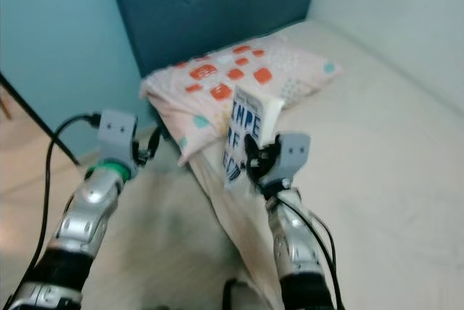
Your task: Clean up the room
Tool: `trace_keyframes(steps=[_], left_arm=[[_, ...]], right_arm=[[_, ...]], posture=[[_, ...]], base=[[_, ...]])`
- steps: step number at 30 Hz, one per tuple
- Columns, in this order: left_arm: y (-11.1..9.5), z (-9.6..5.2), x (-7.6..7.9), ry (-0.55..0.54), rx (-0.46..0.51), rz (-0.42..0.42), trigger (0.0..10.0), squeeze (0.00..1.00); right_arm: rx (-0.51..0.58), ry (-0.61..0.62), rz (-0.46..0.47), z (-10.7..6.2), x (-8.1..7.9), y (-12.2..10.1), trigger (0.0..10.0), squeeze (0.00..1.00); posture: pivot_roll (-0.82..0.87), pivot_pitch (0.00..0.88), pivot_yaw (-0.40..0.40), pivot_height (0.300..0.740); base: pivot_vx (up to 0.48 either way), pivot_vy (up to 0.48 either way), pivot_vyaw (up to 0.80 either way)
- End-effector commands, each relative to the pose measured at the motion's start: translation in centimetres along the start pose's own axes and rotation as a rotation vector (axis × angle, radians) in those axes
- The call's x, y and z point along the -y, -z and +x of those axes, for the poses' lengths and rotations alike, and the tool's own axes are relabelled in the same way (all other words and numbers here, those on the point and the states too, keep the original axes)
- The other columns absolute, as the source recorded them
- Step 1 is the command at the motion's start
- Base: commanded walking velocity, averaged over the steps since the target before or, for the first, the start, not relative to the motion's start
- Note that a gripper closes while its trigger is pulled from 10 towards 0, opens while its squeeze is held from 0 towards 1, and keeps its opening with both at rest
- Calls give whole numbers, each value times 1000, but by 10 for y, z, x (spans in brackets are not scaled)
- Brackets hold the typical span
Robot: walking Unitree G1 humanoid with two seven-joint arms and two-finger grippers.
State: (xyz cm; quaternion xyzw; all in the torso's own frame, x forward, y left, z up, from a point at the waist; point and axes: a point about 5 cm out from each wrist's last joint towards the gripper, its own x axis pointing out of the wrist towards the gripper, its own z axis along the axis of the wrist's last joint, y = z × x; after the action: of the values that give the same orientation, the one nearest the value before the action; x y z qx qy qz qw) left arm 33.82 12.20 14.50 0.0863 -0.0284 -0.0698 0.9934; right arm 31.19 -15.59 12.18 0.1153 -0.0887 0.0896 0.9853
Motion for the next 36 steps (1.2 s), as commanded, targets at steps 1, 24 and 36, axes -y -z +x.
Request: trace_keyframes(steps=[1, 24, 36], left_arm=[[10, -4, -10, -26, -34, 8, 10000, 0], [43, -29, 27, 314, -83, 249, 10000, 0], [41, -25, 19, 255, -87, 207, 10000, 0]], right_arm=[[21, -7, 22, 2, -5, -2, 10000, 0], [-68, 227, 206, -15, 32, 24, 10000, 0], [-77, 196, 185, -13, 27, 27, 10000, 0]], posture=[[-14, 89, 60, 740], [-19, 86, 62, 740], [-17, 94, 65, 740]], base=[[480, 0, 0], [83, 0, 0], [0, 0, 0]])
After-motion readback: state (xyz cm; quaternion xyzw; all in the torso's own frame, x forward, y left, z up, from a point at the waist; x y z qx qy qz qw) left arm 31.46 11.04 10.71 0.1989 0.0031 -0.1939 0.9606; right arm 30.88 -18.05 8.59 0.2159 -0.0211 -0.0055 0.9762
